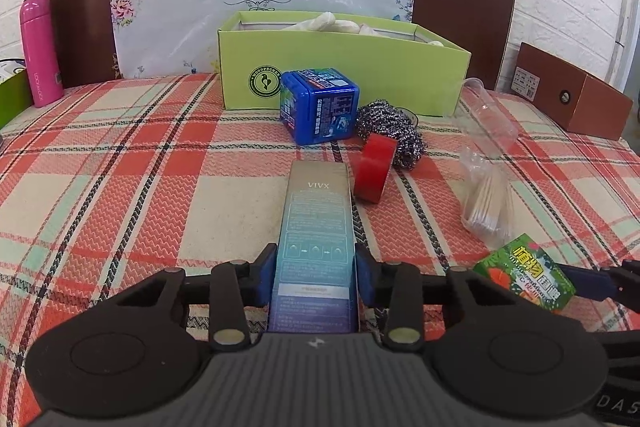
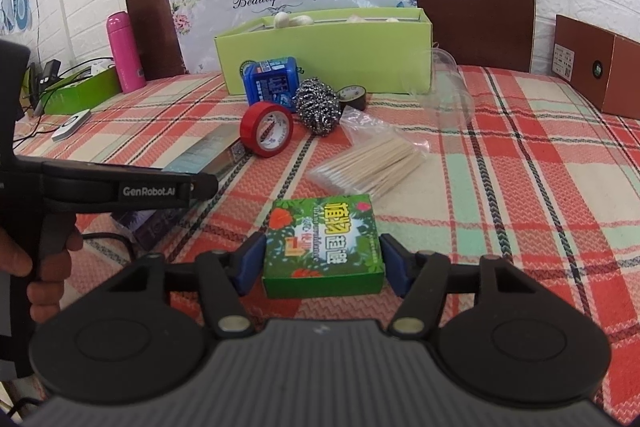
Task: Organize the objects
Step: 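Lift and carry teal box and green box toward the lime box with both tools, then lower teal box into lime box with left tool while right tool lowers green box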
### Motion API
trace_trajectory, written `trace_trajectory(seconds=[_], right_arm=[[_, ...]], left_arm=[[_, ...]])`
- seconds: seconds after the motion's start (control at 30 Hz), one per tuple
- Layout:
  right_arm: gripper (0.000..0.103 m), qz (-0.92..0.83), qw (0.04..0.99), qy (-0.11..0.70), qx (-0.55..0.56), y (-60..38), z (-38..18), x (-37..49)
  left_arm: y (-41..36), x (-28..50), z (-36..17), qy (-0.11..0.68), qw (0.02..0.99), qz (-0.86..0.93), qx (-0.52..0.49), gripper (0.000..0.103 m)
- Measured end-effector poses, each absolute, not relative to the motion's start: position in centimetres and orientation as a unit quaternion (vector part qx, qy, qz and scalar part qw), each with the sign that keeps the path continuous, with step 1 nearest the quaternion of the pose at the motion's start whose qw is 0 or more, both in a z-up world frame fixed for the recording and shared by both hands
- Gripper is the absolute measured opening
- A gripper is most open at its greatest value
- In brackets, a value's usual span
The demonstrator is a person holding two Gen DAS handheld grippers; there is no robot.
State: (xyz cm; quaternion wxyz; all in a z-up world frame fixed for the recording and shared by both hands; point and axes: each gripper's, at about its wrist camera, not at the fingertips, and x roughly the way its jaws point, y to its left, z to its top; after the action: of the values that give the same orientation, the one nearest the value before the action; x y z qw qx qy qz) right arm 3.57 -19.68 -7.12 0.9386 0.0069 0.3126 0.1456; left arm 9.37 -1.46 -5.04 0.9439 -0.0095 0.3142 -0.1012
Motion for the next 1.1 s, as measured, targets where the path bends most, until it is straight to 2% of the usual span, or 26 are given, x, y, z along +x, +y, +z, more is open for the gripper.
trace_trajectory(seconds=[0.2,0.57,0.83,1.1], right_arm=[[0.06,0.153,0.943,0.294,0.012,-19.7,-6.2,3.4],[0.06,0.163,0.96,0.226,0.006,-19.8,-2.5,6.4],[0.06,0.143,0.974,0.173,-0.014,-19.9,0.5,11.5],[0.06,0.122,0.98,0.156,0.006,-20.1,2.3,19.3]], left_arm=[[-0.9,8.9,-4.2,0.307,0.944,-0.114,-0.027,0.041],[-0.7,10.7,0.6,0.244,0.961,-0.13,-0.023,0.041],[-0.9,16.4,4.3,0.206,0.969,-0.131,-0.038,0.041],[-2.0,24.5,6.2,0.225,0.965,-0.121,-0.056,0.041]])
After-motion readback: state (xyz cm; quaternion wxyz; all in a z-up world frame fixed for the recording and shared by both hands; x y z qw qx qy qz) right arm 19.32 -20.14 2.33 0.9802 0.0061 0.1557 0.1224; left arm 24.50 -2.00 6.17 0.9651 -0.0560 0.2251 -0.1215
